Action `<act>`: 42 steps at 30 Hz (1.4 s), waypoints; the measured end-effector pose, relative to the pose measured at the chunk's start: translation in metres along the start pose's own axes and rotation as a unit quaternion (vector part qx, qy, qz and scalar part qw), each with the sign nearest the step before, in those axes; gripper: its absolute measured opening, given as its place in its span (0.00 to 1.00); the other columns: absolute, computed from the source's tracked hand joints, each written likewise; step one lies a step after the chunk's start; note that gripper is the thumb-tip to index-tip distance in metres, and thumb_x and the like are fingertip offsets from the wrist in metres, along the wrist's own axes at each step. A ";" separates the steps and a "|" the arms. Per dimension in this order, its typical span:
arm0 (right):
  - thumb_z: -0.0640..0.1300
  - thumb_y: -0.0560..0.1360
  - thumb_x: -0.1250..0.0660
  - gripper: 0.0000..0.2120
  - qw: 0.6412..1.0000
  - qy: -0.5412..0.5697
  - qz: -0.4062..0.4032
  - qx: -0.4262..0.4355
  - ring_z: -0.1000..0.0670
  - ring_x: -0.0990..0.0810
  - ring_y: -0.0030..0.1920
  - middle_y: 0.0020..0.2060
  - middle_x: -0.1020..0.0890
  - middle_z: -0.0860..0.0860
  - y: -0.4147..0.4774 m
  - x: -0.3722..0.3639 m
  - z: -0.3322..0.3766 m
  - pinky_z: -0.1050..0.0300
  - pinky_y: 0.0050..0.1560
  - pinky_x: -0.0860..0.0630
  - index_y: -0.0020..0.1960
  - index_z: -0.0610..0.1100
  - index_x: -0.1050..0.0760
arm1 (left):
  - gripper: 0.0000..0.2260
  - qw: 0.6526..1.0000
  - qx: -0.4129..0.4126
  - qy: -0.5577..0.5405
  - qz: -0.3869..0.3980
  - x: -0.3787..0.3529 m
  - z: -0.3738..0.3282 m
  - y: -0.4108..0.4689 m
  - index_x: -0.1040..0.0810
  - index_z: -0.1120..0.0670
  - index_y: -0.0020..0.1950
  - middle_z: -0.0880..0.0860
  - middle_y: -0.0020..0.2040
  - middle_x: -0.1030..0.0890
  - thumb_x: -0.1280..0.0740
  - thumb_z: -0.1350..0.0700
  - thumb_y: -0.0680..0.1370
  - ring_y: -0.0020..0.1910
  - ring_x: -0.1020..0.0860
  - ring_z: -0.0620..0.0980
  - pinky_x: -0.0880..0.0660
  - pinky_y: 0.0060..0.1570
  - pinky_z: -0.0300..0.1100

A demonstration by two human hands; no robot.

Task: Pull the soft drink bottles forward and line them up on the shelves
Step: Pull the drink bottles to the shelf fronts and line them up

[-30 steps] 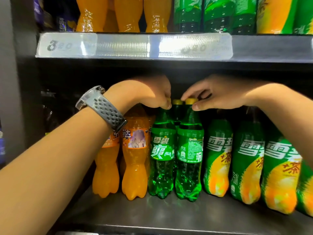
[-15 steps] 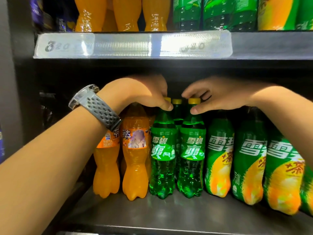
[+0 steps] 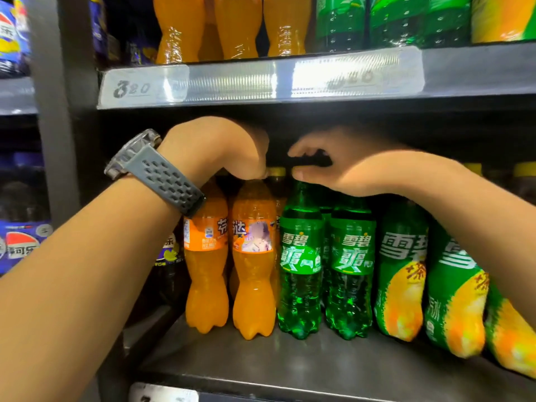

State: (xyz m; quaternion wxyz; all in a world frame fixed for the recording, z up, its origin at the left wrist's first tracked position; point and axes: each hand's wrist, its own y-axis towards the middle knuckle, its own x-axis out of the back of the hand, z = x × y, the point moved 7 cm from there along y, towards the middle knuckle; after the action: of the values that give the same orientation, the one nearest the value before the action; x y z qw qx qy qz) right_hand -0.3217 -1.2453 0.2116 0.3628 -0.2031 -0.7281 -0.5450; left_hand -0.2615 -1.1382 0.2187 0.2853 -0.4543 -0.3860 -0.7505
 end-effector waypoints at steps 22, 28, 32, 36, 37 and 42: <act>0.58 0.71 0.31 0.11 1.000 0.005 0.007 0.019 0.54 0.27 0.38 0.36 0.27 0.56 0.056 -0.044 0.039 0.57 0.37 0.32 0.39 0.55 0.31 | 0.12 0.995 0.075 0.032 -0.049 -0.024 0.039 -0.010 0.24 0.57 0.60 0.55 0.47 0.26 0.36 0.53 0.79 0.45 0.28 0.53 0.27 0.52 0.47; 0.54 0.72 0.30 0.08 0.999 0.038 0.027 0.016 0.50 0.24 0.42 0.40 0.24 0.54 0.052 -0.043 0.034 0.56 0.41 0.28 0.46 0.53 0.27 | 0.11 0.997 0.066 -0.006 -0.032 -0.018 0.040 -0.012 0.22 0.54 0.58 0.55 0.53 0.21 0.38 0.58 0.77 0.48 0.23 0.55 0.23 0.50 0.47; 0.55 0.73 0.32 0.08 0.999 0.033 0.024 0.006 0.50 0.26 0.41 0.40 0.26 0.54 0.049 -0.044 0.034 0.57 0.39 0.31 0.47 0.53 0.28 | 0.15 0.998 0.064 0.008 -0.012 -0.017 0.039 -0.013 0.25 0.54 0.64 0.55 0.59 0.23 0.38 0.59 0.77 0.53 0.24 0.56 0.25 0.53 0.46; 0.57 0.72 0.33 0.10 1.000 0.015 0.004 -0.018 0.51 0.26 0.43 0.43 0.25 0.55 0.048 -0.044 0.031 0.56 0.40 0.29 0.50 0.54 0.26 | 0.17 0.996 0.072 0.037 0.027 -0.016 0.042 -0.016 0.27 0.55 0.67 0.57 0.63 0.26 0.39 0.61 0.78 0.59 0.26 0.57 0.27 0.56 0.46; 0.58 0.72 0.33 0.11 1.000 0.011 0.001 -0.025 0.51 0.26 0.43 0.43 0.25 0.56 0.047 -0.045 0.030 0.56 0.41 0.29 0.51 0.54 0.26 | 0.17 0.996 0.070 0.040 0.032 -0.016 0.042 -0.017 0.27 0.55 0.67 0.57 0.64 0.26 0.39 0.61 0.78 0.59 0.26 0.57 0.28 0.56 0.46; 0.58 0.73 0.35 0.12 0.999 -0.015 -0.007 -0.027 0.49 0.25 0.46 0.48 0.23 0.54 0.050 -0.048 0.038 0.52 0.48 0.25 0.54 0.55 0.25 | 0.16 0.999 0.033 0.038 0.019 -0.017 0.031 -0.017 0.28 0.56 0.67 0.57 0.62 0.25 0.39 0.60 0.79 0.57 0.25 0.56 0.29 0.52 0.43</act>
State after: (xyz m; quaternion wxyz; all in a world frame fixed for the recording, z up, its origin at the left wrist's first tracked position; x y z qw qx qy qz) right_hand -0.2675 -1.1885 0.2019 0.3423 -0.2158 -0.7199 -0.5639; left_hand -0.2535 -1.1014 0.2073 0.3286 -0.4234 -0.3904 -0.7486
